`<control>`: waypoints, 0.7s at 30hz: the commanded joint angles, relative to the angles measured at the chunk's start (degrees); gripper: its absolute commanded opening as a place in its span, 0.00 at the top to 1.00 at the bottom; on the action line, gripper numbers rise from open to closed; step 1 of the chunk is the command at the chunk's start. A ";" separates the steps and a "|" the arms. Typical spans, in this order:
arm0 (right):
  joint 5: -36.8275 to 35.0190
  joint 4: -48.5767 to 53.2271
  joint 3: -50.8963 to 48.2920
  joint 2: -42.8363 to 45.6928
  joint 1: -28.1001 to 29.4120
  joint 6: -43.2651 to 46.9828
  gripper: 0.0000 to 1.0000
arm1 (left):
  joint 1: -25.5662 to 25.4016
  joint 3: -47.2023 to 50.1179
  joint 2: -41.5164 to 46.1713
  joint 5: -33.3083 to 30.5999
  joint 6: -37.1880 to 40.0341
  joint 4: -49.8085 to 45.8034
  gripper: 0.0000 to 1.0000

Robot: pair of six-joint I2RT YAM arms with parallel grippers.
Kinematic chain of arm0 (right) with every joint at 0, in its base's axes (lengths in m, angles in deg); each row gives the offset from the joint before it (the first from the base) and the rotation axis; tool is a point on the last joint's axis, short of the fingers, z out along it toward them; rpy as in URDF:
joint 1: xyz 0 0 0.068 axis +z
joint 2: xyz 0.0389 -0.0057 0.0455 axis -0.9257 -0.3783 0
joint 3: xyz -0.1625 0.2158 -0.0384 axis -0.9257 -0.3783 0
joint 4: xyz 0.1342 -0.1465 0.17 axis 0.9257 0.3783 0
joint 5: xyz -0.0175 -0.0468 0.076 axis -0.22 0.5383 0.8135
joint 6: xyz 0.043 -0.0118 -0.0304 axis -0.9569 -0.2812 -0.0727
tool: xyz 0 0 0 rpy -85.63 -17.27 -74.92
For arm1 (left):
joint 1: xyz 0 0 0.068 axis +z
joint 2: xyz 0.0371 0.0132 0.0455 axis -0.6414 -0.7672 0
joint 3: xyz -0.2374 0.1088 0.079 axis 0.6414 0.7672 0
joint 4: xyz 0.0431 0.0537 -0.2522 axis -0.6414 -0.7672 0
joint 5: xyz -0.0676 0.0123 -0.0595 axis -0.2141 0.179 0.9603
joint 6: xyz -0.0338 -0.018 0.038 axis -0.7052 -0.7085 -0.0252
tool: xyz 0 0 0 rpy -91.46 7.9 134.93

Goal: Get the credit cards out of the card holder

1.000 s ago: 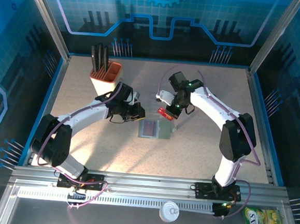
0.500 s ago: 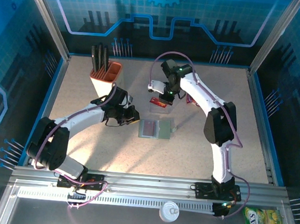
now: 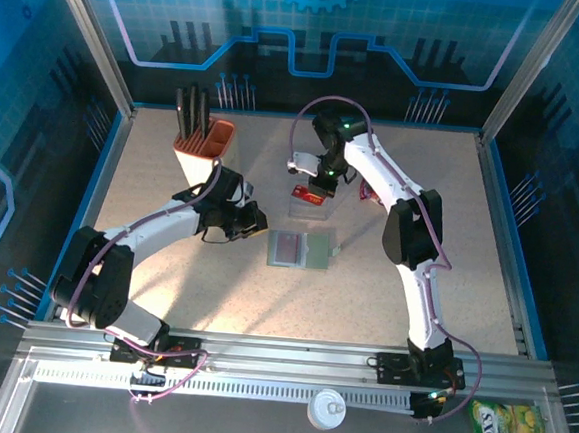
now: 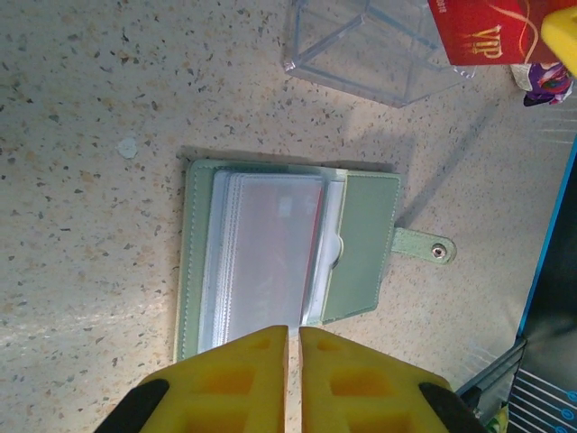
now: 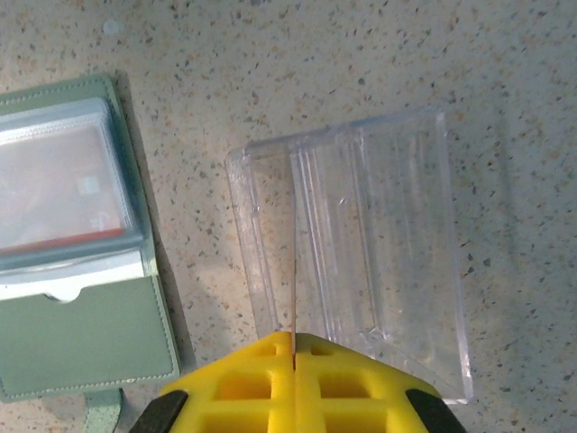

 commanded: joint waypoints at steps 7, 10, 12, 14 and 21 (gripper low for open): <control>-0.72 3.02 0.03 -1.41 -0.59 2.28 1.00 | 0.79 0.43 0.11 -0.01 -0.81 -0.06 0.88; -1.59 2.98 -0.27 -2.14 -0.59 3.01 0.99 | 0.78 0.48 0.03 0.02 -1.19 0.50 0.87; -1.73 3.25 0.01 -3.45 -0.57 3.37 0.99 | 0.77 0.53 0.02 0.02 -1.49 0.88 0.87; -1.56 3.26 -0.03 -3.91 -0.51 3.61 0.98 | 0.78 0.50 -0.11 0.02 -1.66 1.10 0.87; -1.44 3.08 -0.51 -4.92 -0.29 4.47 0.96 | 0.80 0.82 0.22 -0.43 -2.00 1.52 0.87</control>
